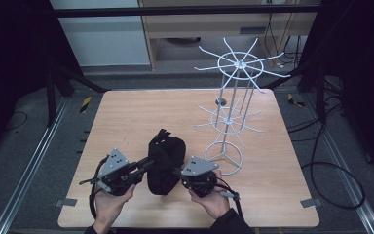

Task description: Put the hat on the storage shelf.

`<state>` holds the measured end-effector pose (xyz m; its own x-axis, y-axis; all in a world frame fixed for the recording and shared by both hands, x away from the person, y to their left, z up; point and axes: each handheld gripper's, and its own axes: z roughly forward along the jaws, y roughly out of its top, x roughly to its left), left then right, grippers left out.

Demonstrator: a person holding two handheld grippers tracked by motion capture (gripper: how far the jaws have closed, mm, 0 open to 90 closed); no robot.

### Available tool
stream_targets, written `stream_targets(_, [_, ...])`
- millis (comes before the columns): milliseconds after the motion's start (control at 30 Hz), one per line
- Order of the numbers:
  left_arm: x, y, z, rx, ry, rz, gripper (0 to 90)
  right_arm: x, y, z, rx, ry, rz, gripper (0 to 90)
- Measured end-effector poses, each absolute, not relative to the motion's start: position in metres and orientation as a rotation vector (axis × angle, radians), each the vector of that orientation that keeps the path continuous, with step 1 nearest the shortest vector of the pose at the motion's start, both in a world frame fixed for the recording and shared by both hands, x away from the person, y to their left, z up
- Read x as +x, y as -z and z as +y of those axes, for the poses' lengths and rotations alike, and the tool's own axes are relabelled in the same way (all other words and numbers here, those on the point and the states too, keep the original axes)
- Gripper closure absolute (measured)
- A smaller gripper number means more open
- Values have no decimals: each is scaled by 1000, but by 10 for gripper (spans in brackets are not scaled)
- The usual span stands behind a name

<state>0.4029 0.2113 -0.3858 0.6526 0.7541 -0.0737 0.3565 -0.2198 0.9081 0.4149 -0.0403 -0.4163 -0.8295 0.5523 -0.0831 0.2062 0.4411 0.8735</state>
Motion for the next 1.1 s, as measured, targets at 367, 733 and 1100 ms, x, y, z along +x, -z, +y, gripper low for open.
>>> stream_targets(367, [405,400,257,1781,-552,1031,780,426,412,15,589,-1297,2366,890])
stream_targets(733, [412,424,290,1798,-575,1173,771,433,415,60,533,-1304,2332,804])
stream_targets(1100, [426,450,305,1886,-628,1295,771,433,411,39,597,-1472,2251,596])
